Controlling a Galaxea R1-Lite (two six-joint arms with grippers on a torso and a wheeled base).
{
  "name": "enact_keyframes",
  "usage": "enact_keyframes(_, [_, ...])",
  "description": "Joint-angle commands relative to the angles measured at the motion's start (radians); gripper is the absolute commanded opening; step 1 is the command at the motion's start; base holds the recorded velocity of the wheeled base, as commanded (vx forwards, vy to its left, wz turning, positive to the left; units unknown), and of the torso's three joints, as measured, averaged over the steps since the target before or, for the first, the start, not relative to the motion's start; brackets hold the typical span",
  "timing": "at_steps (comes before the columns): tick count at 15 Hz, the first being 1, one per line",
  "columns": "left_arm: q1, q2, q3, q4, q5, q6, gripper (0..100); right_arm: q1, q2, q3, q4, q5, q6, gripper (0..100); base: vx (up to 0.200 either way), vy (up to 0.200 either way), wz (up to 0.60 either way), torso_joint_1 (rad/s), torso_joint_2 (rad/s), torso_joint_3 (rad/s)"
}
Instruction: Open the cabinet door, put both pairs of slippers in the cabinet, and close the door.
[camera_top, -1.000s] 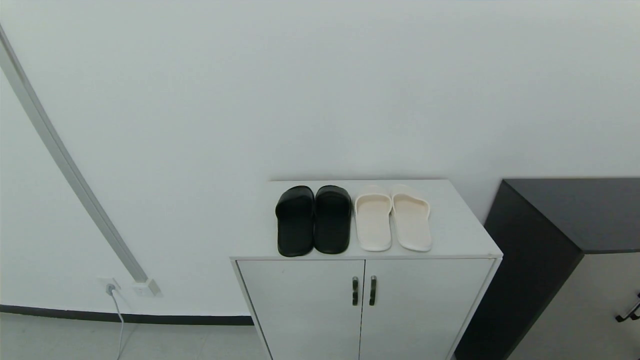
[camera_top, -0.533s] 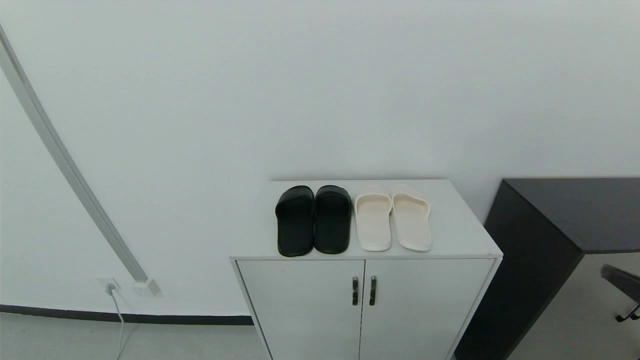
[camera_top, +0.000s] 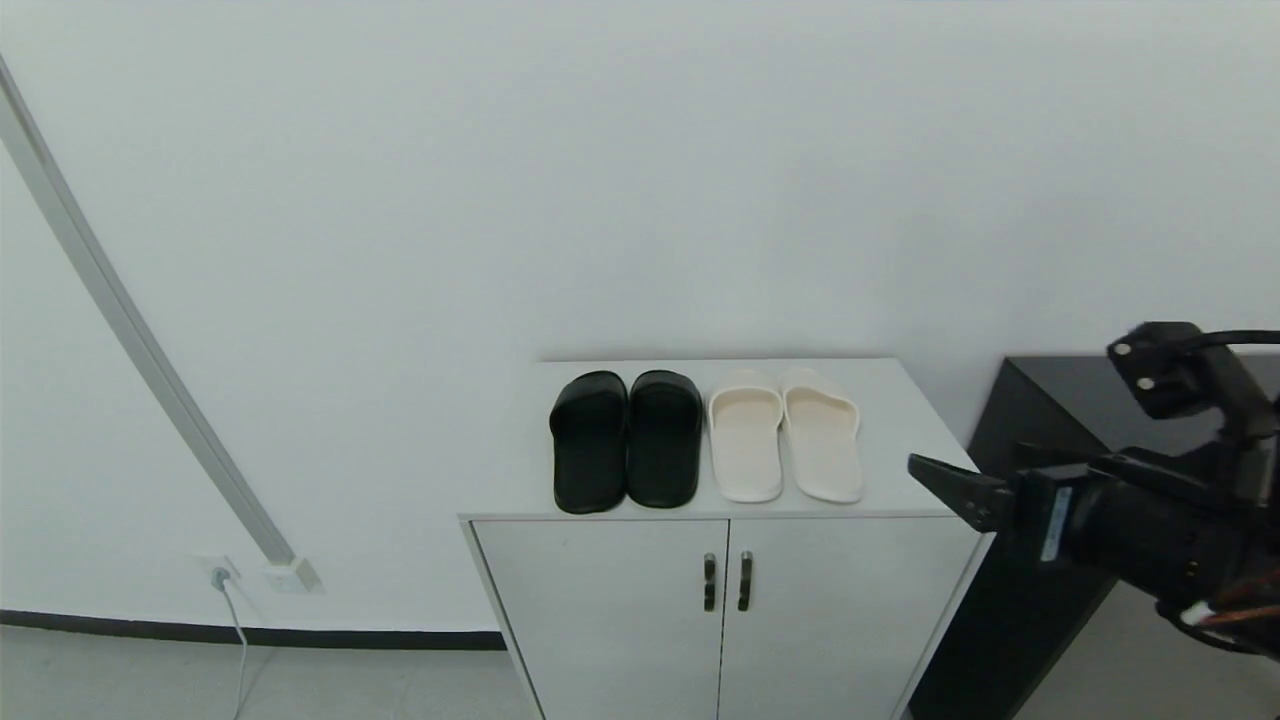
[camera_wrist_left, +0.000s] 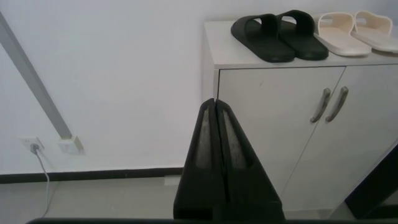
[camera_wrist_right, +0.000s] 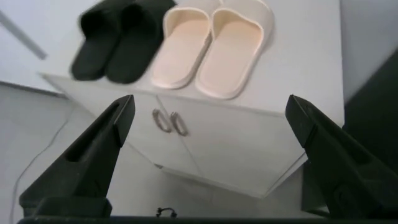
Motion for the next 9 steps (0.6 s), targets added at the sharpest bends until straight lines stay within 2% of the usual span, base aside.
enact_keyframes(1, [0.0,0.001,0.0,0.001,0.0,0.0,0,0.037,0.211,-0.083,-0.065,-0.071,0.007,100,0.0,0.0,0.0,0.0,0.0,0.0])
enact_keyframes(5, [0.0,0.001,0.0,0.001,0.0,-0.002,0,0.072,0.395,-0.229,-0.096,-0.201,0.01,100,0.0,0.0,0.0,0.0,0.0,0.0])
enact_keyframes(9, [0.0,0.001,0.0,0.001,0.0,-0.002,0,0.07,0.551,-0.368,-0.096,-0.281,0.01,100,0.0,0.0,0.0,0.0,0.0,0.0])
